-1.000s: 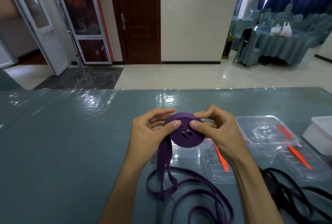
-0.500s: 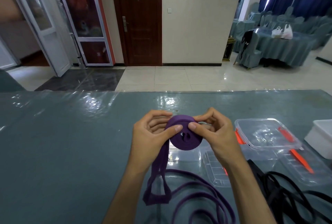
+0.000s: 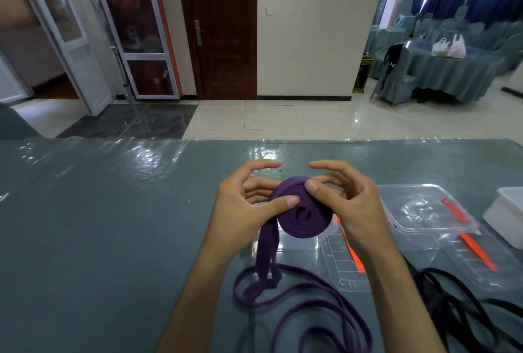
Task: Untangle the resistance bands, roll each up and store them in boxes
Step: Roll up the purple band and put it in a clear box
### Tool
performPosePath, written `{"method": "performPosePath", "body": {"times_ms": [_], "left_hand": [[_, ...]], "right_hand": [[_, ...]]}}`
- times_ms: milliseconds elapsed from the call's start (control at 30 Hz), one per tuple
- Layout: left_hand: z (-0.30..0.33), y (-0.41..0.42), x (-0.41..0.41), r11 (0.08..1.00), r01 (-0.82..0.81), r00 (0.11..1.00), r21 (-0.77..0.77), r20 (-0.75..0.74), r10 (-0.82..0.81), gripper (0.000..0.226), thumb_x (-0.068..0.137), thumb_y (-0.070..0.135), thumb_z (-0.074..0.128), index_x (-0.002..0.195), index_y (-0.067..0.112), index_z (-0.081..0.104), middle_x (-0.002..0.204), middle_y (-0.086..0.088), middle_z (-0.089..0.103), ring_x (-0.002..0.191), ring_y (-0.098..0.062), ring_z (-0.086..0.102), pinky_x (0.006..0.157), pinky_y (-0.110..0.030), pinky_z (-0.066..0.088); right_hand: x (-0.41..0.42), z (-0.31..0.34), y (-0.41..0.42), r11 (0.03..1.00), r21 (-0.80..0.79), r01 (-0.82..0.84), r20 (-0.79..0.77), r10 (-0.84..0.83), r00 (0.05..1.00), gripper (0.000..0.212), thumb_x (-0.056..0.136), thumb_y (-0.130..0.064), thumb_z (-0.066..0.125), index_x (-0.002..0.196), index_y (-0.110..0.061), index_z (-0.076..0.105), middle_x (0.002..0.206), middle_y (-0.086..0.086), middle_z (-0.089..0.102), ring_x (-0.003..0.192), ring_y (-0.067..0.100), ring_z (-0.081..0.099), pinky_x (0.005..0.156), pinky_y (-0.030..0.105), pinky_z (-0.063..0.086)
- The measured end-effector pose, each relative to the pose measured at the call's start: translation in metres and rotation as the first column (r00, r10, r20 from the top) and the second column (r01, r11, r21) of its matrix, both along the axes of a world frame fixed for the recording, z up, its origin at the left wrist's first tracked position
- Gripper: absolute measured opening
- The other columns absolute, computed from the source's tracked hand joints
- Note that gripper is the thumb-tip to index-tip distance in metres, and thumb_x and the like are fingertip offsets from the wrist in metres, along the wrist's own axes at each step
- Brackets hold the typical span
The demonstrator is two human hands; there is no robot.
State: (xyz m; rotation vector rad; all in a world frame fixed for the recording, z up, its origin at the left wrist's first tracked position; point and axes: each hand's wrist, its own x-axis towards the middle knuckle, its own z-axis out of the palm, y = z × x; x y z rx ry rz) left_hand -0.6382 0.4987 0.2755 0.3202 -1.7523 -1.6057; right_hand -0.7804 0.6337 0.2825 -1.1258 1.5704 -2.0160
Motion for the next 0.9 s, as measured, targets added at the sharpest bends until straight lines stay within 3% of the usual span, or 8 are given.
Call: {"method": "performPosePath", "body": {"times_ms": [133,233,467,600,700,800,900], "left_hand": [[-0.002,0.0,-0.001,1.0,0.003,1.0,0.005,-0.006,-0.003,0.055,0.074,0.024,0.097,0.12,0.037,0.069,0.1,-0.004,0.081,0.093,-0.023,0.08,0.082,-0.025,0.061],[-0.005,0.002,0.0,0.999,0.003,1.0,0.053,-0.018,-0.002,0.053,0.072,0.021,0.097,0.116,0.034,0.07,0.101,-0.007,0.081,0.092,-0.024,0.08,0.081,-0.025,0.062],[-0.006,-0.009,0.009,0.996,0.008,0.999,0.094,0.044,-0.013,0.042,0.07,0.022,0.095,0.108,0.026,0.077,0.103,-0.006,0.081,0.092,-0.022,0.079,0.08,-0.023,0.061],[-0.008,-0.011,0.013,0.998,0.009,0.999,0.064,0.047,-0.012,0.05,0.069,0.027,0.097,0.114,0.034,0.076,0.096,-0.008,0.082,0.088,-0.023,0.08,0.078,-0.024,0.061],[-0.01,-0.008,0.009,0.998,0.018,1.0,0.057,0.014,-0.019,0.055,0.072,0.029,0.095,0.121,0.037,0.073,0.098,-0.008,0.082,0.09,-0.024,0.08,0.079,-0.025,0.062],[-0.017,-0.011,0.011,0.995,0.084,0.996,0.057,0.018,-0.085,0.066,0.076,0.031,0.093,0.135,0.039,0.064,0.112,-0.008,0.079,0.105,-0.025,0.077,0.09,-0.029,0.061],[-0.039,-0.024,0.022,0.972,0.23,0.96,0.055,0.153,-0.236,0.083,0.076,0.03,0.095,0.146,0.044,0.053,0.141,0.006,0.066,0.13,-0.017,0.066,0.101,-0.024,0.055]], "right_hand": [[-0.005,0.002,0.003,0.996,0.069,-0.061,-0.068,0.065,0.996,0.004,0.087,-0.017,0.08,0.089,-0.02,0.078,0.094,0.007,0.079,0.083,0.02,0.078,0.072,0.028,0.062],[-0.009,0.008,0.009,0.982,0.124,-0.141,-0.058,0.149,0.987,0.016,0.081,-0.017,0.088,0.089,-0.019,0.075,0.098,0.01,0.079,0.084,0.03,0.08,0.071,0.034,0.065],[-0.003,0.003,0.003,0.996,0.053,-0.069,-0.122,0.076,0.99,0.025,0.082,-0.018,0.088,0.105,-0.028,0.082,0.103,0.003,0.082,0.094,0.021,0.08,0.08,0.025,0.062],[-0.002,0.002,0.003,0.978,0.131,-0.163,-0.065,0.172,0.983,0.026,0.078,-0.027,0.09,0.097,-0.021,0.074,0.101,0.011,0.081,0.091,0.03,0.08,0.074,0.033,0.065],[-0.001,0.002,0.003,0.984,0.119,-0.132,-0.096,0.143,0.985,0.029,0.078,-0.024,0.092,0.095,-0.016,0.07,0.096,0.013,0.081,0.086,0.033,0.08,0.071,0.035,0.066],[0.003,0.004,0.003,0.996,0.05,-0.077,-0.108,0.082,0.991,0.026,0.079,-0.013,0.092,0.095,-0.018,0.073,0.095,0.011,0.082,0.087,0.03,0.081,0.071,0.033,0.066],[0.005,0.006,0.004,1.0,0.016,-0.018,-0.091,0.019,0.996,0.026,0.078,-0.011,0.092,0.093,-0.023,0.074,0.092,0.008,0.082,0.084,0.026,0.081,0.069,0.027,0.064]]}}
